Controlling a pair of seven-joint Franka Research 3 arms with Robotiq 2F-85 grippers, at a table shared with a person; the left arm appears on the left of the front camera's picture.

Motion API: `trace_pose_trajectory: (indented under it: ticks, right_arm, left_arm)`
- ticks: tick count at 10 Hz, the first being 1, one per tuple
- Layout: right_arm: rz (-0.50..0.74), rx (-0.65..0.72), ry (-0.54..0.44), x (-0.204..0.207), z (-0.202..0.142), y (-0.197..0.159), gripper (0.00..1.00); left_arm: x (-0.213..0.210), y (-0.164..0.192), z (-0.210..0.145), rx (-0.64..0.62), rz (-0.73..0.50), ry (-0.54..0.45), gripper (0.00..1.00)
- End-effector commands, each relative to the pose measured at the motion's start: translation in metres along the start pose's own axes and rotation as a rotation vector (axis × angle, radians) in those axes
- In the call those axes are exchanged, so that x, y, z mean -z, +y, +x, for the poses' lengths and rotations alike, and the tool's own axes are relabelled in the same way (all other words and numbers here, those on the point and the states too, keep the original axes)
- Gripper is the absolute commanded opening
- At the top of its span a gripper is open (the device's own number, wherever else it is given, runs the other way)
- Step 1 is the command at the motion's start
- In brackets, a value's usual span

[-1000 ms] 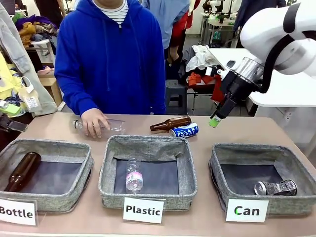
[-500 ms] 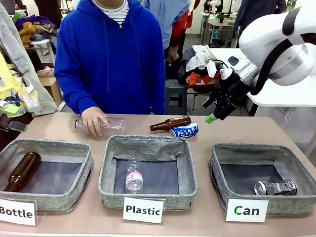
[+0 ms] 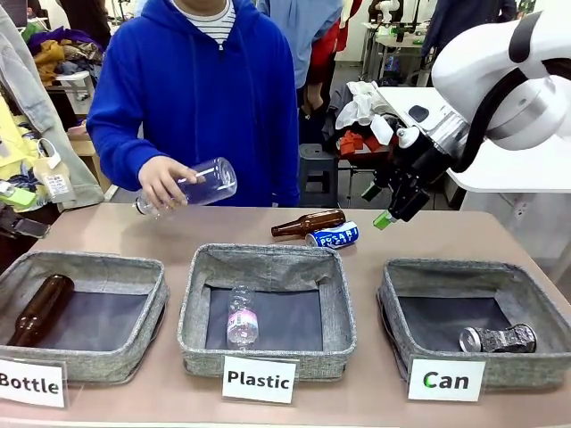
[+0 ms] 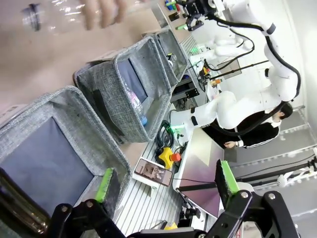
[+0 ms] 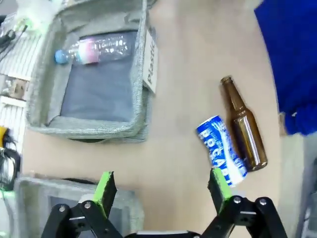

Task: Sort the can waste into the basket.
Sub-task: Pick up the can waste from the table and place it in the right Fabric basket.

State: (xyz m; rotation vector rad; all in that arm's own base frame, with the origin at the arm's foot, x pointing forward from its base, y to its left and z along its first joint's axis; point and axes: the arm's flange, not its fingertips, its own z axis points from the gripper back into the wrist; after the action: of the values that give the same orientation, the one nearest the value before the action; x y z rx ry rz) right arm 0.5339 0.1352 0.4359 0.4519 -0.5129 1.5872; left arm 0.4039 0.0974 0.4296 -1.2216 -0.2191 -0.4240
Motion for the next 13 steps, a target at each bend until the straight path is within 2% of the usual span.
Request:
trace_pose_trajectory:
  ticks: [1,2,3,4,6,7,8,10,11,13]
  right_arm:
    - [0.006,-0.236,-0.091,0.030,-0.003,-0.044,1.00]
    - [0.013,-0.296,-0.117,0.046,0.002,-0.061,1.00]
    - [-0.049,-0.334,-0.073,0.051,0.001,-0.075,1.00]
    - [-0.057,-0.313,-0.047,0.044,-0.006,-0.073,1.00]
    - [-0.165,-0.148,-0.214,-0.059,-0.050,-0.036,1.00]
    - [-0.176,-0.102,-0.236,-0.094,-0.065,-0.015,1.00]
    - [-0.219,0.014,-0.215,-0.134,-0.094,0.024,1.00]
    - [-0.320,0.169,-0.253,-0.150,-0.134,0.066,1.00]
    - [-0.378,0.237,-0.311,-0.154,-0.154,0.083,1.00]
    - [-0.426,0.297,-0.346,-0.153,-0.173,0.097,1.00]
  left_arm:
    - [-0.001,-0.003,-0.001,-0.003,-0.007,-0.001,1.00]
    - [-0.001,-0.003,-0.001,-0.003,-0.007,-0.001,1.00]
    - [-0.001,-0.003,-0.001,-0.003,-0.007,-0.001,1.00]
    - [-0.001,-0.003,-0.001,-0.003,-0.007,-0.001,1.00]
    - [-0.001,-0.003,-0.001,-0.003,-0.007,-0.001,1.00]
    - [-0.001,-0.003,-0.001,-0.003,-0.007,-0.001,1.00]
    - [-0.001,-0.003,-0.001,-0.003,-0.007,-0.001,1.00]
    - [-0.001,-0.003,-0.001,-0.003,-0.007,-0.001,1.00]
    - [-0.001,-0.003,-0.001,-0.003,-0.007,-0.001,1.00]
    - [-0.001,-0.003,-0.001,-0.003,-0.007,-0.001,1.00]
